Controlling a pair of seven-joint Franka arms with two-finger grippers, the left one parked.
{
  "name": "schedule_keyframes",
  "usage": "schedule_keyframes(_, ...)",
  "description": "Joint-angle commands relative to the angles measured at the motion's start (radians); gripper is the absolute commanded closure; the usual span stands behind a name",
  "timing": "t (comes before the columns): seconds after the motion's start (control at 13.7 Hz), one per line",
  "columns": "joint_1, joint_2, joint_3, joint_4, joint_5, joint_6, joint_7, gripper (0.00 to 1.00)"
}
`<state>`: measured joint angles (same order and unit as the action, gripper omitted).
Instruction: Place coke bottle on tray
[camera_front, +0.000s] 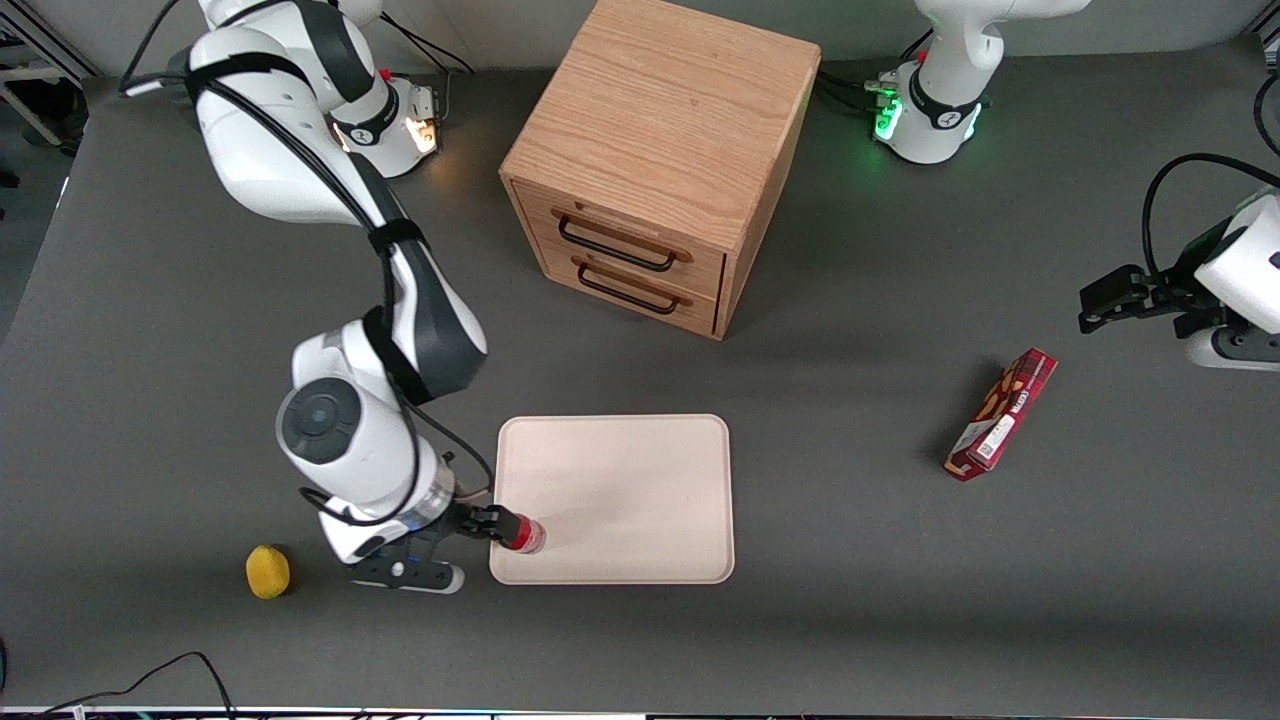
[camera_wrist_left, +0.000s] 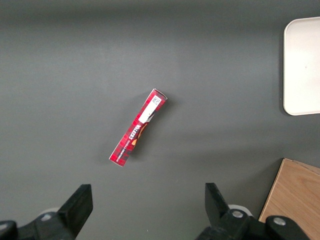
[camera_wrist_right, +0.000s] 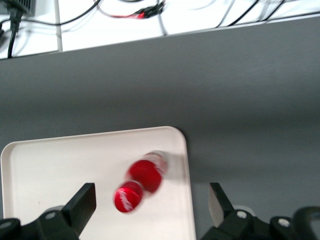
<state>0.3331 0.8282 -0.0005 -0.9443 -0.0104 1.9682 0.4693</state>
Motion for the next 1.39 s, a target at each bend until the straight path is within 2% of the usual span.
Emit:
schedule_keyframes(0.0, -0.045, -0.212, 0.007, -0.205, -0.006, -0.057, -0.037, 0.00)
schedule_keyframes(0.22, -0.097, -0.404, 0.014, -0.449, -0.008, 0.018, -0.053, 0.00)
schedule_keyframes(0.36, -0.117, -0.532, 0.013, -0.632, -0.011, 0.122, -0.083, 0.00)
schedule_keyframes(0.73, -0.230, -0.820, 0.016, -0.887, -0.008, 0.103, -0.153, 0.00)
schedule_keyframes(1.02, -0.307, -0.824, 0.013, -0.756, 0.006, -0.070, -0.155, 0.00)
schedule_keyframes(1.17, -0.310, -0.816, 0.002, -0.713, 0.007, -0.077, -0.155, 0.00)
schedule_keyframes(1.31, -0.350, -0.808, 0.004, -0.680, 0.050, -0.124, -0.179, 0.00)
